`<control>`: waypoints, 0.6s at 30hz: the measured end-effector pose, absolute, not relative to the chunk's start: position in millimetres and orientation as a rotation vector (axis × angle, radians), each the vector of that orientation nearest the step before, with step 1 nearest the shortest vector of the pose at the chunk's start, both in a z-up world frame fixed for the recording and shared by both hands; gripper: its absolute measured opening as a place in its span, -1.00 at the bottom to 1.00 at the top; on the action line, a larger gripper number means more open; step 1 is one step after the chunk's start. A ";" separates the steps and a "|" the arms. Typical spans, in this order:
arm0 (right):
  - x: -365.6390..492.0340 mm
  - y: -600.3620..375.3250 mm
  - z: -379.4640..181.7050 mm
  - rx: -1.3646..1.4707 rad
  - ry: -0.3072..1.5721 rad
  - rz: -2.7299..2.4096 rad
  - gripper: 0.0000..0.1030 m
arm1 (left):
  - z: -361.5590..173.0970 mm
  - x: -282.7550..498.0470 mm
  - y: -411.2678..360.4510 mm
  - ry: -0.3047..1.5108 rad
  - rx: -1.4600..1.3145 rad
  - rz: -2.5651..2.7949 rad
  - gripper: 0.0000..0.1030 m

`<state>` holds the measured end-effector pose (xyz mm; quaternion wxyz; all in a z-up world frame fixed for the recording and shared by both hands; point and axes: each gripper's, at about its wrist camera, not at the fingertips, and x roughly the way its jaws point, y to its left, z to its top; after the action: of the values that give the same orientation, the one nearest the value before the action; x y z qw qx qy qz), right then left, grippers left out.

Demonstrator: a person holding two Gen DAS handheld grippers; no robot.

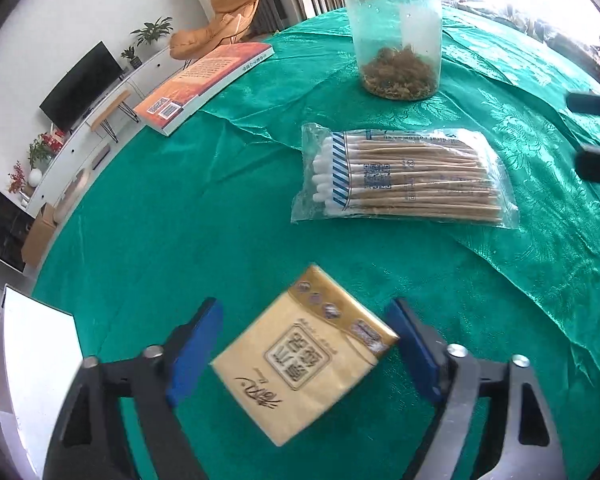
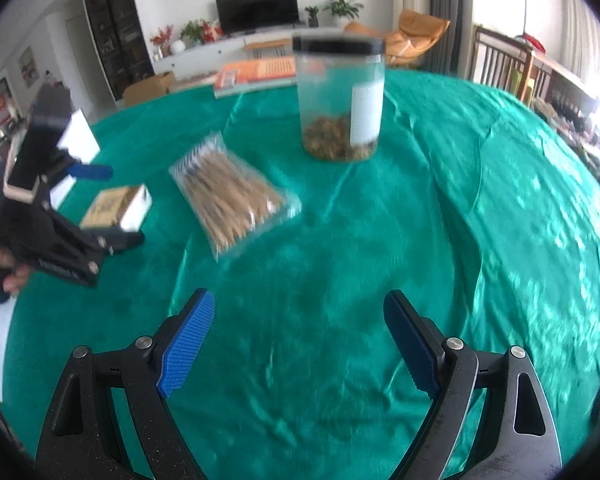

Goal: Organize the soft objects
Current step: 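Grasp the yellow tissue pack with the left tool while the right tool grasps the swab bag, then carry the tissue pack and swab bag into the white box and release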

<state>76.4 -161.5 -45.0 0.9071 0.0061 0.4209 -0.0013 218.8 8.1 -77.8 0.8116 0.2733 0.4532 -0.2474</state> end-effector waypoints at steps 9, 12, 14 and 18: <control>195.2 -114.6 -91.8 -0.169 1.168 0.186 0.72 | -74.8 206.5 20.2 0.959 0.568 -0.306 0.17; 191.8 -107.7 -95.2 -0.149 1.177 0.211 0.46 | -65.3 200.8 24.1 0.932 0.569 -0.255 0.16; 185.4 -109.2 -87.7 -0.092 1.175 0.210 -0.21 | -55.8 195.8 26.9 0.913 0.555 -0.240 0.16; 165.4 -109.7 -60.8 -0.083 1.130 0.184 -0.31 | -32.3 180.5 32.5 0.866 0.527 -0.226 0.16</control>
<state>165.4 -109.7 -60.8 0.8398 -0.0392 0.5344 0.0869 180.5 32.5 -32.3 0.8682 0.2518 0.4136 -0.1081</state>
